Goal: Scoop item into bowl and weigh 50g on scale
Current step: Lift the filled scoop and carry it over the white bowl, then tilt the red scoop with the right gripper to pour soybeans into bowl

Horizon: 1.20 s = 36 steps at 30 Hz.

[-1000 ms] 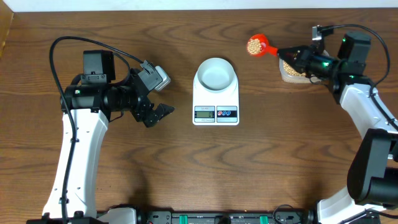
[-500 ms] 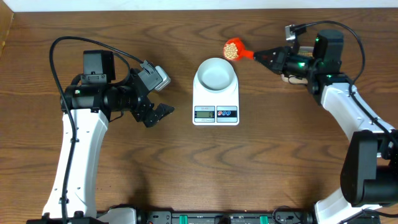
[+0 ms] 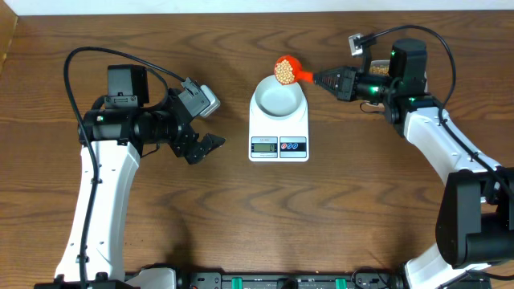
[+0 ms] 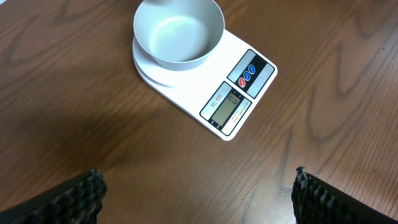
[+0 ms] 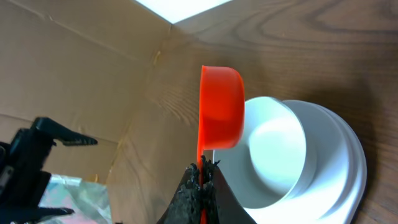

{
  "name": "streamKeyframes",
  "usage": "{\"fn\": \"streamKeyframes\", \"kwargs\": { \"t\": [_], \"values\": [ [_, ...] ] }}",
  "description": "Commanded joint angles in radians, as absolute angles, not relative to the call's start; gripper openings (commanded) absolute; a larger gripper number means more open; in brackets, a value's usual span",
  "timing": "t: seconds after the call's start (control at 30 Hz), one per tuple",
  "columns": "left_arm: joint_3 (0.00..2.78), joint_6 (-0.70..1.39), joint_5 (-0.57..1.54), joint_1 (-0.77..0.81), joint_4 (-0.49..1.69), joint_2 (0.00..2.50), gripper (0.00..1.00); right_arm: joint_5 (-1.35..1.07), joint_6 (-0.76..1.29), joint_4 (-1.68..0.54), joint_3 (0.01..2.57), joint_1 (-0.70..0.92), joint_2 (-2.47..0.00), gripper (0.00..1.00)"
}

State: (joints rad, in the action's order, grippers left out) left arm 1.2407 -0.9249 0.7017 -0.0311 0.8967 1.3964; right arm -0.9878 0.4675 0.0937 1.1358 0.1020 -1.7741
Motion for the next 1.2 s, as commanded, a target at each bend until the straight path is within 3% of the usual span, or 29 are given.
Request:
{"fn": "streamKeyframes", "kwargs": {
  "t": [0.0, 0.33, 1.17],
  "values": [
    [1.259, -0.942, 0.713, -0.031, 0.9, 1.385, 0.98, -0.989, 0.334, 0.057, 1.133, 0.109, -1.786, 0.01],
    [1.259, -0.942, 0.713, -0.031, 0.9, 1.385, 0.98, -0.971, 0.131, 0.0, 1.131, 0.122, -1.786, 0.01],
    [1.259, -0.942, 0.713, -0.031, 0.9, 1.385, 0.98, -0.892, -0.14, -0.023, 1.131, 0.134, -1.786, 0.01]
  ]
}}
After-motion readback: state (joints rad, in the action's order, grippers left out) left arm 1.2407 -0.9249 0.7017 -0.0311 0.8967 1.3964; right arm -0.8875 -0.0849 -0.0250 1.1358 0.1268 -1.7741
